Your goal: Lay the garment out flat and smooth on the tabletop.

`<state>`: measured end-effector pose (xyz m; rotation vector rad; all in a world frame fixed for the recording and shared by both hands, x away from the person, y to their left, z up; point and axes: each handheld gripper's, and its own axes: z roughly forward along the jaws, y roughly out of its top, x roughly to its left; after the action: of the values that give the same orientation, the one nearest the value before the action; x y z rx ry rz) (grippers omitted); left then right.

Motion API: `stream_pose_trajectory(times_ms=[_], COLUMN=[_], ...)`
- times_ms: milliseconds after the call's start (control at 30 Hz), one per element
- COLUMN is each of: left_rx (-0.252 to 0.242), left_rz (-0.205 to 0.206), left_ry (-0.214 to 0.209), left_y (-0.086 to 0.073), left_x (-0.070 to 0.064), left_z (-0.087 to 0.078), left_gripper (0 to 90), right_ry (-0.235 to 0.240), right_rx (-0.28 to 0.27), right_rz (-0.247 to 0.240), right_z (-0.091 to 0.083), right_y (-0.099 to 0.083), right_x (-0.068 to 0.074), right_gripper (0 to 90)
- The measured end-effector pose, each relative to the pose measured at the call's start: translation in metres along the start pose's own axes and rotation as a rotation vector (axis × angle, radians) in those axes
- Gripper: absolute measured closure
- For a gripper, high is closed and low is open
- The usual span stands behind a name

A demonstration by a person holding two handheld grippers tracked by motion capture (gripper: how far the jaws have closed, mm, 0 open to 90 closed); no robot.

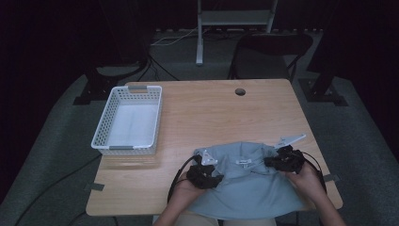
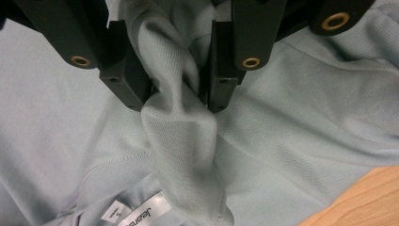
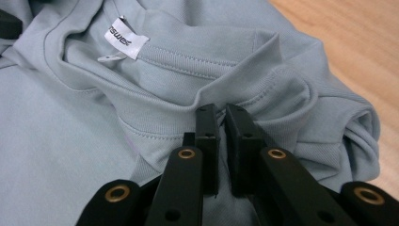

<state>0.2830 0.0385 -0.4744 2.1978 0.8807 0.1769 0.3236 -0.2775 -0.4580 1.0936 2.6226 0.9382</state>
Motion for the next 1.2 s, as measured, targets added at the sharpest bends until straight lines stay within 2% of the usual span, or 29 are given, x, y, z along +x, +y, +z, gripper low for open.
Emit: stream_pose_trajectory(times_ms=[67,100,133,167,200,233,267,333,400,567,667,700,767,800,867,900,933,967,1033,1067,1100,1133,1167,1200], left_rx=[-0.025,-0.033,-0.035,-0.047,-0.063,-0.082,-0.080,-0.070,-0.054,-0.023,-0.029,-0.028,-0.036,-0.042,-0.067,-0.080,-0.086,-0.099,-0.107,-0.109,-0.121,-0.121,-0.118,-0.114], left_rz=[-0.002,-0.013,-0.012,-0.014,-0.012,-0.010,-0.012,-0.004,0.000,0.023,0.029,0.043,0.031,0.034,0.006,0.003,0.001,-0.003,0.000,0.001,0.006,0.006,0.007,0.009], left_ry=[0.003,0.001,0.011,0.022,0.034,0.039,0.036,0.035,0.019,0.019,0.031,0.039,0.051,0.056,0.061,0.062,0.065,0.051,0.053,0.047,0.039,0.039,0.016,-0.011], left_y=[-0.004,-0.005,-0.004,-0.003,-0.002,0.002,0.003,0.005,0.007,0.011,0.011,0.011,0.011,0.011,0.010,0.009,0.009,0.010,0.010,0.011,0.012,0.012,0.012,0.012], left_x=[-0.002,-0.004,-0.005,-0.006,-0.007,-0.007,-0.007,-0.007,-0.008,-0.006,-0.005,-0.005,-0.004,-0.003,-0.001,-0.001,0.000,0.001,0.001,0.001,0.000,0.000,-0.001,-0.002], left_z=[-0.001,-0.001,-0.003,-0.005,-0.008,-0.012,-0.011,-0.010,-0.004,0.013,0.016,0.016,0.016,0.016,0.015,0.014,0.012,0.009,0.006,0.003,-0.003,-0.003,-0.005,-0.007], left_gripper=[60.4,57.0,52.2,43.2,43.2,40.8,36.9,36.0,33.9,34.5,37.5,40.8,43.9,47.2,56.5,65.8,65.8,75.2,78.4,80.2,81.1,81.6,81.6,81.6], right_ry=[0.009,0.018,0.035,0.038,0.038,-0.001,-0.019,-0.033,-0.026,-0.034,-0.045,-0.052,-0.061,-0.073,-0.107,-0.126,-0.126,-0.143,-0.142,-0.135,-0.091,-0.091,-0.057,0.000], right_rx=[-0.007,-0.014,-0.024,-0.071,-0.071,-0.136,-0.144,-0.150,-0.145,-0.067,-0.048,-0.046,-0.041,-0.038,-0.039,-0.050,-0.050,-0.053,-0.064,-0.079,-0.115,-0.115,-0.138,-0.162], right_rz=[0.011,0.021,0.027,0.053,0.053,0.085,0.100,0.110,0.140,0.098,0.056,0.044,0.029,0.010,-0.031,-0.065,-0.065,-0.080,-0.076,-0.069,-0.045,-0.045,-0.028,0.004], right_z=[-0.001,-0.002,-0.005,-0.015,-0.015,-0.028,-0.033,-0.036,-0.036,-0.013,-0.005,-0.004,-0.002,-0.001,-0.002,-0.005,-0.005,-0.009,-0.012,-0.016,-0.026,-0.026,-0.031,-0.038], right_y=[-0.002,-0.003,-0.003,-0.003,-0.003,-0.004,-0.004,-0.004,-0.004,0.002,0.005,0.006,0.007,0.007,0.008,0.008,0.008,0.008,0.008,0.009,0.008,0.008,0.008,0.005], right_x=[0.000,-0.001,-0.002,-0.006,-0.006,-0.010,-0.013,-0.015,-0.020,-0.020,-0.016,-0.014,-0.012,-0.010,-0.005,0.000,0.000,0.003,0.004,0.004,0.004,0.004,0.004,0.004], right_gripper=[82.8,80.2,74.5,68.2,61.1,50.1,46.2,44.0,40.7,36.9,38.0,41.1,44.3,48.9,64.5,78.8,78.8,85.1,85.6,85.8,86.0,86.0,86.0,86.1])
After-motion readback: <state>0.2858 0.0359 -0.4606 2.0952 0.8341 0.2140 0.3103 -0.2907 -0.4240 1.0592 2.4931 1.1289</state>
